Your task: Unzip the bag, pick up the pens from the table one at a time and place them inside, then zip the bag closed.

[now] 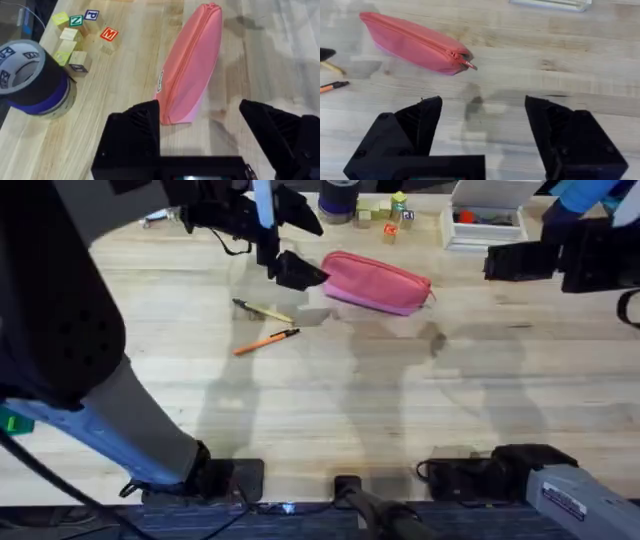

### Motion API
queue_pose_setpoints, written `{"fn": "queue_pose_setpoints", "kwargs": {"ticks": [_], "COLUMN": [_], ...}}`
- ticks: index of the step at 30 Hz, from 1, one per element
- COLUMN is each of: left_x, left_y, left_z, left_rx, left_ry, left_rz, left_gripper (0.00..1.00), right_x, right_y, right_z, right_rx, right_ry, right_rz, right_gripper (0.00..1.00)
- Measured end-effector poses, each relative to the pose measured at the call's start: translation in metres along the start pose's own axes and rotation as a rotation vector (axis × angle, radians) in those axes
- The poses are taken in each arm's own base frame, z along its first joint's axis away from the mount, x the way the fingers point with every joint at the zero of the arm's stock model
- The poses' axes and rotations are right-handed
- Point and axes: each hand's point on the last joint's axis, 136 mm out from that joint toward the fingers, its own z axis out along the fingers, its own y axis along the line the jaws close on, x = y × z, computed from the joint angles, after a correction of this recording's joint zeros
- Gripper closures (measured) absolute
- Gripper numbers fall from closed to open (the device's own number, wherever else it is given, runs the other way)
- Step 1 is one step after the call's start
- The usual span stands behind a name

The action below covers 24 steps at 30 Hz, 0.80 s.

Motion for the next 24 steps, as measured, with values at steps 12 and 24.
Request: {"fn": "queue_pose_setpoints", "kwargs": {"ticks": [12, 24], "left_x": [0.026, 0.021], "left_y": [-0.002, 0.002], "left_z": [0.044, 0.061], "left_rx": [0.074, 0.071], "left_ry": [0.009, -0.010], "left_rz": [-0.009, 0.064], "left_gripper": [0.006, 0.060], "right_x": [0.001, 0.003], "right_y": [0.000, 0.000], "right_z": [0.000, 0.000], "right_rx": [0.000, 0.000], "right_ry": [0.006, 0.014], "right_rz": [0.000, 0.000], "right_gripper": [0.005, 0.005]}}
